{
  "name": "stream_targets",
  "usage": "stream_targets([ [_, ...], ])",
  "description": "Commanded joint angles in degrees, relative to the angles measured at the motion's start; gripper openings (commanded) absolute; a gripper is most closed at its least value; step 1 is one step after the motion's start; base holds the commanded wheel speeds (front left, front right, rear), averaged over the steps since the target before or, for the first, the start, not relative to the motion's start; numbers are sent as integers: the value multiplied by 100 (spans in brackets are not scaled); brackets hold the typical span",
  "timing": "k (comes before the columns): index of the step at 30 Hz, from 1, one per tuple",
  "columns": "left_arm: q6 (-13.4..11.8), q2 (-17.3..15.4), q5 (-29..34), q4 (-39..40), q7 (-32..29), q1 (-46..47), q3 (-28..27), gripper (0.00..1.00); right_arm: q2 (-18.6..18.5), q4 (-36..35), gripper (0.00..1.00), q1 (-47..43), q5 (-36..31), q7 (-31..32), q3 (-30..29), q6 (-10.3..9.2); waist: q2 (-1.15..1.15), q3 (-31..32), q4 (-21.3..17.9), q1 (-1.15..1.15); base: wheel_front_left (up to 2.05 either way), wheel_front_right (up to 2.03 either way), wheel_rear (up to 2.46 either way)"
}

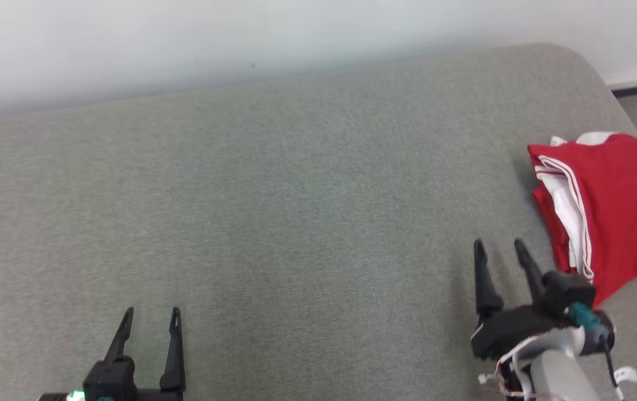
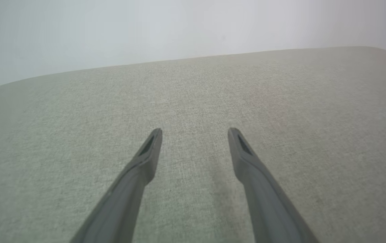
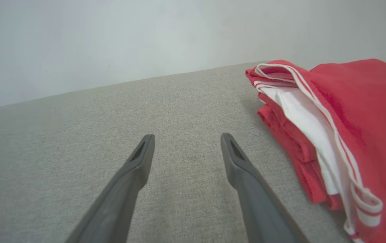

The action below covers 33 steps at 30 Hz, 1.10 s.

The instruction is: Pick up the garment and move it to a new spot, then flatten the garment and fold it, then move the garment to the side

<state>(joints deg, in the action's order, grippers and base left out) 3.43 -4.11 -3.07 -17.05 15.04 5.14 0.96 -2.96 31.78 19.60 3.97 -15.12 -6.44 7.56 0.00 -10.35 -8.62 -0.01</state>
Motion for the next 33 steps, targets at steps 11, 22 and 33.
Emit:
stream_targets([
  [11, 40, 99, -136, -141, 17, -450, -279, 100, 12, 31, 100, -632, 300, 4, 461, -16, 0, 675, 527, 1, 0, 0, 0],
  [22, 46, 122, -117, -115, 18, -639, -485, 100, 13, -252, 100, -817, 423, 4, 663, -16, 0, 935, 682, 1, 0, 0, 0],
  [33, 98, 124, -176, -154, 18, -745, -757, 100, 12, -261, 100, -984, 522, 4, 775, -16, 0, 1126, 683, 1, 0, 0, 0],
])
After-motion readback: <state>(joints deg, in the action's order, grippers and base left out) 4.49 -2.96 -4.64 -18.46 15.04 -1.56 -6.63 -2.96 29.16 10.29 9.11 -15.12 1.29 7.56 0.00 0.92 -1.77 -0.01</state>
